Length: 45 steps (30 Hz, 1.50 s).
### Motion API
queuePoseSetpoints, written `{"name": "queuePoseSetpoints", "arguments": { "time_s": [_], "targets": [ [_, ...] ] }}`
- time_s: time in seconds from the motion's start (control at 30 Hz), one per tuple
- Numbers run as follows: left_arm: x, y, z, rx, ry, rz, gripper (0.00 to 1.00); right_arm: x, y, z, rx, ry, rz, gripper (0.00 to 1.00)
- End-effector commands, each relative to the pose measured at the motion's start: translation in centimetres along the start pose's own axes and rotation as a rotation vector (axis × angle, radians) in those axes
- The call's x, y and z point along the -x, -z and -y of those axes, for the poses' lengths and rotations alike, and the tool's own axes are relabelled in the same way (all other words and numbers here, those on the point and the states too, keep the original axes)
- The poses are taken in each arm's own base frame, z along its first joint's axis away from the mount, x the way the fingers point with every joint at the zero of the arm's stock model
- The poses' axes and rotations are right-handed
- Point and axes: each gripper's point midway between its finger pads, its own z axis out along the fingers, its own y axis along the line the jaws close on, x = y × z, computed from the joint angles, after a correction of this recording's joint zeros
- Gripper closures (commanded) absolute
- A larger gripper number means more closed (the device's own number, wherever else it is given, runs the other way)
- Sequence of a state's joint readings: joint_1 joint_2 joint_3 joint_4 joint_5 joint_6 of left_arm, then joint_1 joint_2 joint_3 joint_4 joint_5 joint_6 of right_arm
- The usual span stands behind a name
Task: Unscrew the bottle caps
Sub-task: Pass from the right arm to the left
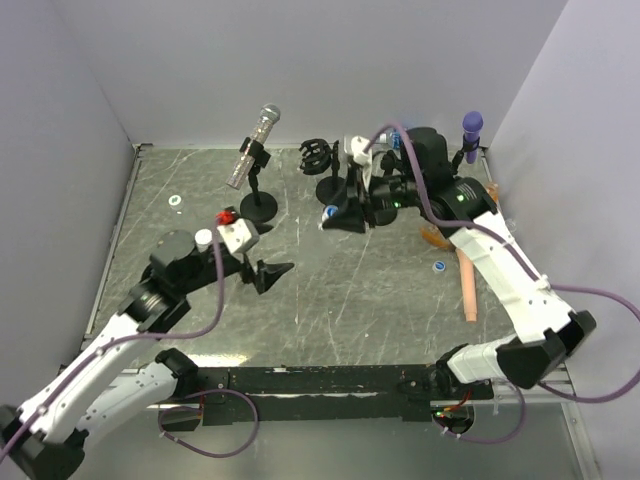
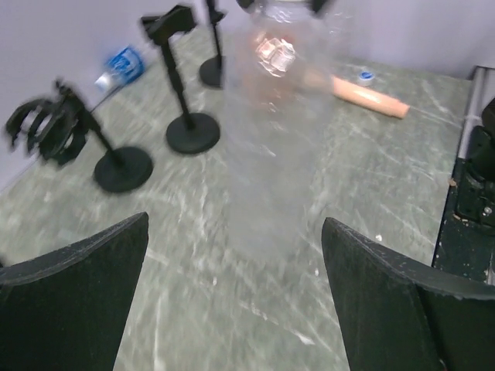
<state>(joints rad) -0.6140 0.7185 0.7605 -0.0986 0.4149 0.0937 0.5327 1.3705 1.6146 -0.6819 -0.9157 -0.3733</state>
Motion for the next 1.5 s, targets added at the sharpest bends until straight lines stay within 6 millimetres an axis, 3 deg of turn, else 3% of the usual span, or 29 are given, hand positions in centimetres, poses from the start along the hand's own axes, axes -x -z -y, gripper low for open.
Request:
{"name": "queuePoseSetpoints", "arguments": {
  "time_s": [0.0, 0.17, 0.37, 0.6, 0.77, 0.87, 1.0, 1.3, 1.47],
  "targets": [
    [3.0, -2.4, 2.2, -0.203, -0.143, 0.181, 0.03, -0.2, 1.0, -4.3, 0.195, -0.028, 0.064, 0.92],
    [3.0, -3.7, 4.6, -0.336, -0.108, 0.211, 0.03, 0.8, 1.7, -4.9, 0.212, -0.065, 0.115, 0.93],
    [2.4, -3.3, 8.7, -0.512, -0.059, 0.197, 0.03, 1.6, 2.2, -4.3, 0.176, -0.043, 0.133, 0.93],
    [-1.1, -6.3, 6.2, -0.341, 0.037, 0.049, 0.04, 2.4, 2.4, -5.5, 0.258, -0.092, 0.175, 0.94],
    [-1.5, -7.5, 5.0, -0.264, 0.073, 0.029, 0.02, 2.1, 2.3, -5.1, 0.248, -0.108, 0.175, 0.94],
    [-1.4, -7.4, 4.7, -0.248, 0.066, 0.026, 0.16, 1.1, 2.1, -4.6, 0.218, -0.119, 0.157, 0.93],
    [-2.0, -6.8, 3.9, -0.2, 0.052, -0.053, 0.57, -1.1, 2.5, -3.1, 0.117, -0.097, 0.096, 0.9],
    [-5.2, -4.4, 4.7, -0.275, -0.028, -0.268, 0.68, -4.3, 3.1, -4.1, 0.202, -0.127, -0.068, 0.74],
    [-5.5, -4.0, 4.9, -0.3, -0.039, -0.314, 0.69, -5.1, 3.5, -4.5, 0.241, -0.126, -0.126, 0.54]
  ]
}}
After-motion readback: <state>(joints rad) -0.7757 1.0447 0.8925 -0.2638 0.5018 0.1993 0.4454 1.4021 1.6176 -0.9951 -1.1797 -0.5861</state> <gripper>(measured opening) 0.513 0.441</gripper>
